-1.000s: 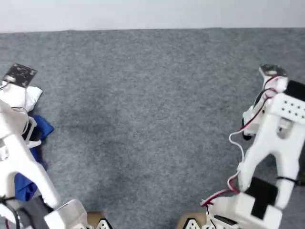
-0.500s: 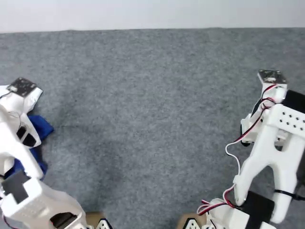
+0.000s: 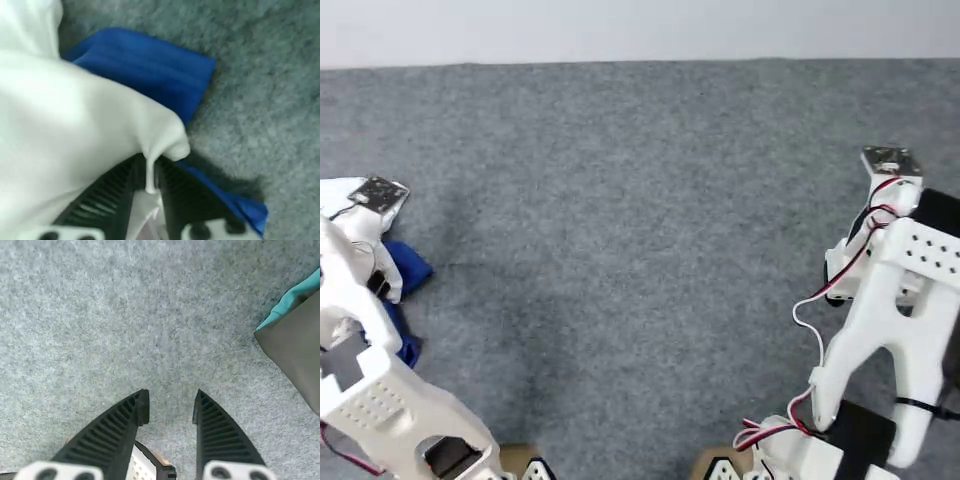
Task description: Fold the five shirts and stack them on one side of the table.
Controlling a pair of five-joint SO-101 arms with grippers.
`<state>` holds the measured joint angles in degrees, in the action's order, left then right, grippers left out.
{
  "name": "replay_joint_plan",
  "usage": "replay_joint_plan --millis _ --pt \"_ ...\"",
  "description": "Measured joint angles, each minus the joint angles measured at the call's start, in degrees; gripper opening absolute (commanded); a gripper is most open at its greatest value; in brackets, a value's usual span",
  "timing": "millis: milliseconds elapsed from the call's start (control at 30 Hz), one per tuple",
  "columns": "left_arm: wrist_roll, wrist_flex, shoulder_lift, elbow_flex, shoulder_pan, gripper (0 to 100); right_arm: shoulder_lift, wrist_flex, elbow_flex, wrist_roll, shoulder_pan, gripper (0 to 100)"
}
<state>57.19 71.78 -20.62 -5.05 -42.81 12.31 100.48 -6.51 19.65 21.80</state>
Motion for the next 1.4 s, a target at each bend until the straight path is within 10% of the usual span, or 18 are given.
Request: replay_joint_plan --millis 500,1167,1400 --pt "-13.89 5.36 32.79 0.0 16.53 0 0.0 0.0 0.0 -2.81 0.0 14.7" --pt "-29.98 2.02 54.86 0.0 68.57 0 0.0 0.0 0.0 -2.81 0.0 14.7" --pt "-27.25 18.81 54.95 -3.96 64.26 0 0.0 0.0 0.0 -2.81 0.0 14.7"
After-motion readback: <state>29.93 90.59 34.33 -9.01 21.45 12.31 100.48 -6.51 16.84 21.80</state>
